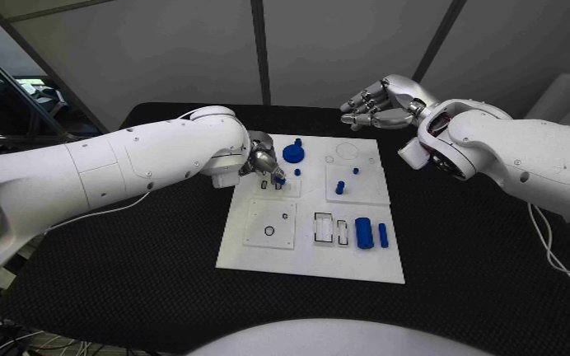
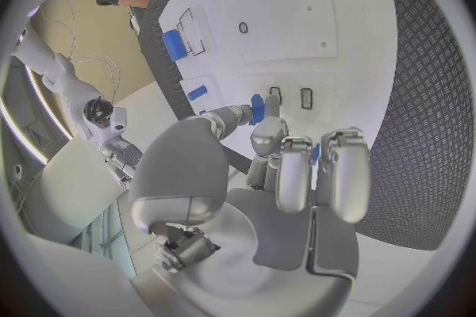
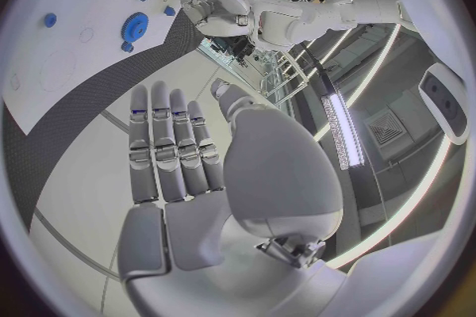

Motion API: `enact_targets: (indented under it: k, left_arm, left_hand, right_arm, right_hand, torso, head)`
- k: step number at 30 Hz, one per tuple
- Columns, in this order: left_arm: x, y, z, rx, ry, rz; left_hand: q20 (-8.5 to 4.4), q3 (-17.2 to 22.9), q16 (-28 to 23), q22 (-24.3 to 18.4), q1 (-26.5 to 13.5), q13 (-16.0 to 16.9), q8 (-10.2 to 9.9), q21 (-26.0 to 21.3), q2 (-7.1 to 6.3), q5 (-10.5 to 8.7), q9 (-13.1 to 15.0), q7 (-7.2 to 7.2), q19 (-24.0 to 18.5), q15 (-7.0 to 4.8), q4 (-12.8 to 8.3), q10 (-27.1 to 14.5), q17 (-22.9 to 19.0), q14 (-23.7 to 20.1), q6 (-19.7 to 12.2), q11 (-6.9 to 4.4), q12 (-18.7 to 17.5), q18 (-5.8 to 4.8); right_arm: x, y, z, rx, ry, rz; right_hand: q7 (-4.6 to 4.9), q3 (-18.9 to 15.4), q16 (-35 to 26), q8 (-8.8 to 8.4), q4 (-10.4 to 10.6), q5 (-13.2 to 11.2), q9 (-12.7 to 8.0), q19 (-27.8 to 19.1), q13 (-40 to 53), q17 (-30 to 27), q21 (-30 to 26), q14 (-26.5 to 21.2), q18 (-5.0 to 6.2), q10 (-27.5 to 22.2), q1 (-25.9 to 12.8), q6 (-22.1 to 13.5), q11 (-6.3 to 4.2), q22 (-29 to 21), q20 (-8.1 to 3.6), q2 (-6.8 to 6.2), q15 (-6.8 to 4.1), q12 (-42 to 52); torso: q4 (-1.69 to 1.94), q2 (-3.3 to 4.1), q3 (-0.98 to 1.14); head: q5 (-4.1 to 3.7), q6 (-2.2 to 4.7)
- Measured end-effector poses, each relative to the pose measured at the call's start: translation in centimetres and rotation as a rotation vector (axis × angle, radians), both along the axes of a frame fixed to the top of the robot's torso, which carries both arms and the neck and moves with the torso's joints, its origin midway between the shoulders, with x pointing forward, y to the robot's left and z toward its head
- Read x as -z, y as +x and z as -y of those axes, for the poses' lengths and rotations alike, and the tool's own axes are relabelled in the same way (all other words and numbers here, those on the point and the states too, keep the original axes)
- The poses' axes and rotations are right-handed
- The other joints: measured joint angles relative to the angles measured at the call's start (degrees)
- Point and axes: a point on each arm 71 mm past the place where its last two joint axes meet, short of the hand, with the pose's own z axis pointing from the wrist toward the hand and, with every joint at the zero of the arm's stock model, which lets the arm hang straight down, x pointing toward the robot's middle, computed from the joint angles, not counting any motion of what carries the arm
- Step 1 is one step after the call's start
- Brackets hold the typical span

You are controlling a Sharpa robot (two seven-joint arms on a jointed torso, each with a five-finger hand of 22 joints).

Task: Assemble the parts on the task board

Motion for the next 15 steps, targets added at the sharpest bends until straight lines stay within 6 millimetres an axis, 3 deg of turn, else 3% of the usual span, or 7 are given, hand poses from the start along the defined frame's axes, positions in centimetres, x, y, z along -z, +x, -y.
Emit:
enact_targets:
  k: [7, 15]
  left_arm:
    - [-0.4, -0.7, -0.7, -0.043, -0.046, 0.032]
    - [0.2, -1.4, -0.8, -0.077, -0.069, 0.063]
  left_hand:
    - [-0.43, 0.26, 0.00, 0.00, -2.71, -4.16, 1.38, 0.00, -0.30, 6.27, 1.23, -0.21, 0.00, -0.45, -0.26, -0.37, 0.00, -0.03, 0.63, -0.38, -3.51, 0.01]
    - [-0.84, 0.73, 0.00, 0.00, -4.35, -5.15, 2.50, 0.12, -0.45, 8.80, 2.21, -0.41, 0.00, -0.85, -0.74, -0.55, 0.00, -0.02, 0.82, -0.55, -3.85, -0.01]
  right_arm:
    - [0.0, 0.0, 0.2, 0.004, -0.002, -0.002]
    - [0.0, 0.0, 0.2, 0.002, -0.002, -0.002]
  right_hand:
    - [0.00, 0.00, 0.00, 0.00, 0.00, 0.00, 0.00, 0.00, 0.00, 0.00, 0.00, 0.00, 0.00, 0.00, 0.00, 0.00, 0.00, 0.00, 0.00, 0.00, 0.00, 0.00]
    - [0.00, 0.00, -0.30, 0.00, 0.00, 0.00, 0.00, 0.00, -0.06, -0.05, -0.24, 0.00, 0.00, 0.00, -0.25, 0.00, 0.00, -0.11, 0.00, 0.25, 0.00, 0.00]
  torso:
    - [0.24, -0.04, 0.26]
    - [0.84, -0.31, 0.60]
  head:
    - [0.18, 0.03]
    - [-0.45, 0.09]
